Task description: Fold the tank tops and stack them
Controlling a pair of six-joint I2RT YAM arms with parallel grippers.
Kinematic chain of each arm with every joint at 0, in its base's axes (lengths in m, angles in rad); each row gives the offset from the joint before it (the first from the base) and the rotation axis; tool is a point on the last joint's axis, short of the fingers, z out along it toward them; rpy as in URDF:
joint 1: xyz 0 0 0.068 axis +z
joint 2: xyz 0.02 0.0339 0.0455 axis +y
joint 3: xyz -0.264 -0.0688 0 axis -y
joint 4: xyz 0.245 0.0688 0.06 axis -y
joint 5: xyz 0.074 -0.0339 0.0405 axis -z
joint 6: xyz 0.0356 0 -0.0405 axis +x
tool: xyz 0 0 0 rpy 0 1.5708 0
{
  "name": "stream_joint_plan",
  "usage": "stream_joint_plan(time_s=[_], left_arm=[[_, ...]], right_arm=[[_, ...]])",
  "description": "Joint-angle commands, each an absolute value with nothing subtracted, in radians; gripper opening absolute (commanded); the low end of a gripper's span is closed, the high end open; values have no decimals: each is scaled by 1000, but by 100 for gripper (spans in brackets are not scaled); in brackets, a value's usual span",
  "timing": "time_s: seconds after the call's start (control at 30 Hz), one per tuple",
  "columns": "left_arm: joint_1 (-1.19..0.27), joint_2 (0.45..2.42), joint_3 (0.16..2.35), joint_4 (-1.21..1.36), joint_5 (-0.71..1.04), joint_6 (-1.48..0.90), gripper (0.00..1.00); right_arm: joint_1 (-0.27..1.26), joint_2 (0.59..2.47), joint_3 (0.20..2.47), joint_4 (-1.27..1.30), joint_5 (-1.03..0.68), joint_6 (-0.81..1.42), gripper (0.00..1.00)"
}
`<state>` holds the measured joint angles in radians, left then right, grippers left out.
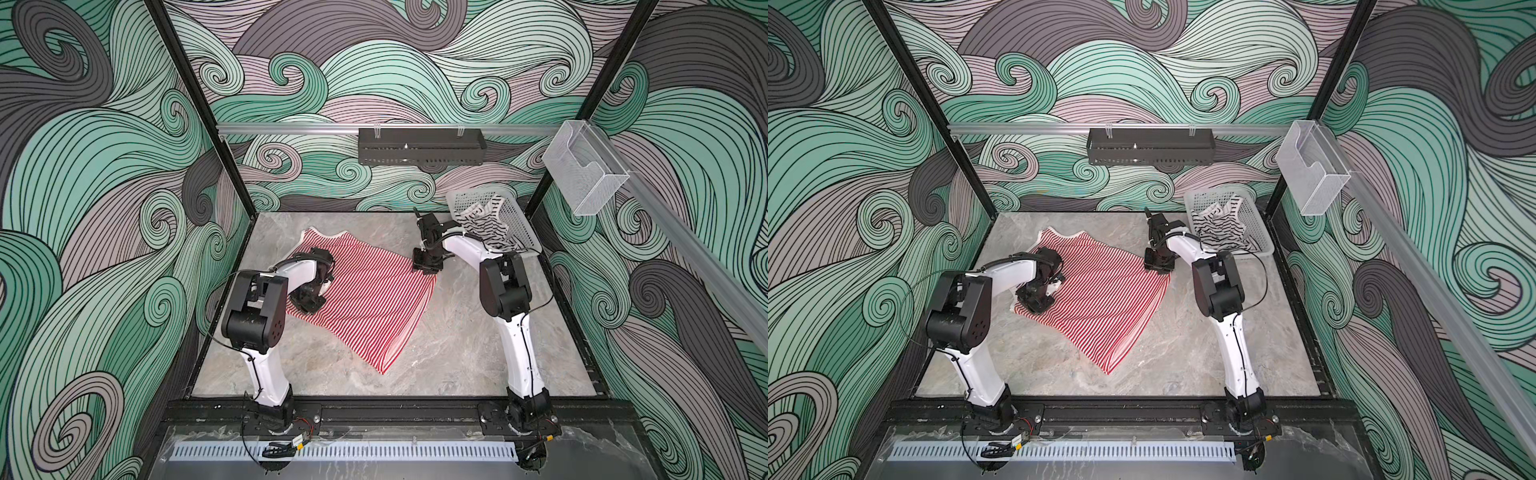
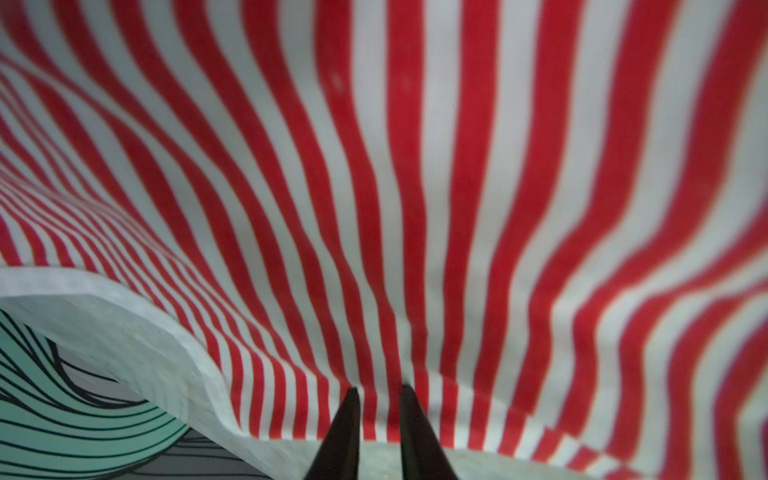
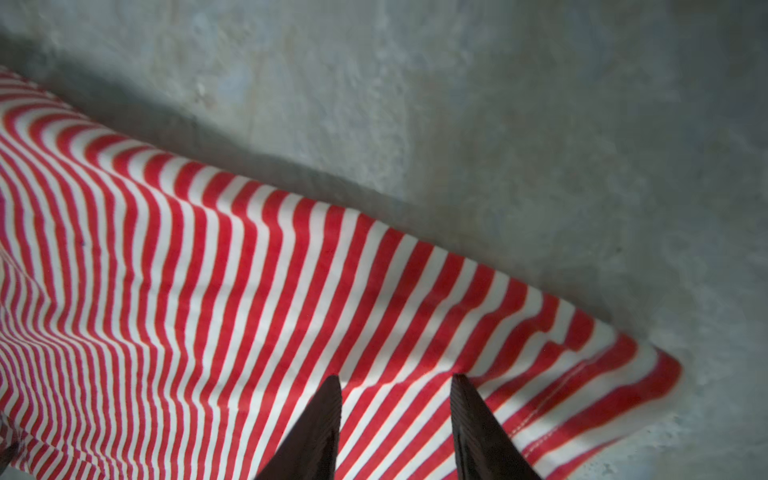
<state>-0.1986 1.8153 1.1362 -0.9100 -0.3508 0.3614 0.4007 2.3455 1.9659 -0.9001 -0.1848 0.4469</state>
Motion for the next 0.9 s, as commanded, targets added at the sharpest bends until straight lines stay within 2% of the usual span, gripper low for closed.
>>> stream_joint_plan(time_s=[0.0, 0.2, 0.43, 0.57, 0.73, 0.87], left_arm=[[-185, 1703, 1179, -1005, -301, 299, 23], [-179, 1723, 1326, -916, -292, 294, 24], [-157, 1990, 1548, -810, -304, 354, 22], [-149, 2135, 1685, -853, -325, 364, 20], [-143, 2172, 1691, -854, -322, 374, 19], [-143, 2137, 1611, -857, -320, 370, 19]], right_arm=[[429, 2245, 1961, -980, -136, 414, 47], [532, 2048, 1642, -816, -181, 502, 47], [652, 1985, 1464, -650, -244, 619, 47], [661, 2000, 1412, -607, -265, 654, 47], [658, 2037, 1381, -615, -262, 644, 47], [614, 2066, 1398, -667, -236, 598, 48]])
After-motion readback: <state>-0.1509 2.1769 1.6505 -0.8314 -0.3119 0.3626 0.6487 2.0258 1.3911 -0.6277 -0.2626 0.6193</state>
